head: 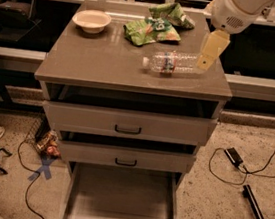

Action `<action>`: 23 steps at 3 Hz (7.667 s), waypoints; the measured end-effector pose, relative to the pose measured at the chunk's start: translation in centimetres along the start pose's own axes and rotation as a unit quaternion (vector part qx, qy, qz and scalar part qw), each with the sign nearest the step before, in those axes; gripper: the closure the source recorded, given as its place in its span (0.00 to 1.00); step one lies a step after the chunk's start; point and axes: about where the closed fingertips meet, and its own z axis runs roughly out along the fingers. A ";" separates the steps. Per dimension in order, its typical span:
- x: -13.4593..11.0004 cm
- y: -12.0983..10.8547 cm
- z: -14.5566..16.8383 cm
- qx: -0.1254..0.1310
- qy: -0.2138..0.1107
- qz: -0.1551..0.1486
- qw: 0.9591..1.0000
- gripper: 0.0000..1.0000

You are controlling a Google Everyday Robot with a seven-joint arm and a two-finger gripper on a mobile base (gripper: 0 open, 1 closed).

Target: Place water bottle into bottom drawer

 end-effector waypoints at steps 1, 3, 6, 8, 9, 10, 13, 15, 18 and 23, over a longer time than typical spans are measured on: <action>-0.6 -1.5 5.1 -0.019 0.023 0.004 1.000 0.00; -0.7 -1.4 6.7 -0.022 0.046 -0.007 0.999 0.00; -0.4 -1.7 14.0 -0.071 0.081 -0.020 0.994 0.00; -0.2 -1.5 16.2 -0.097 0.071 -0.012 0.993 0.39; 0.2 -1.5 16.2 -0.100 0.067 -0.005 0.993 0.62; 1.2 -1.2 14.2 -0.089 0.068 0.013 0.994 0.85; 9.1 9.9 6.3 -0.116 0.091 0.193 0.970 1.00; 11.8 14.9 7.3 -0.154 0.084 0.249 0.953 1.00; 5.3 28.7 19.3 -0.323 -0.189 0.253 0.892 1.00; 6.2 36.1 32.7 -0.283 -0.242 0.282 0.884 1.00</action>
Offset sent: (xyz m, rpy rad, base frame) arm 0.0296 0.0122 -0.0282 -0.0308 0.0359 -0.0148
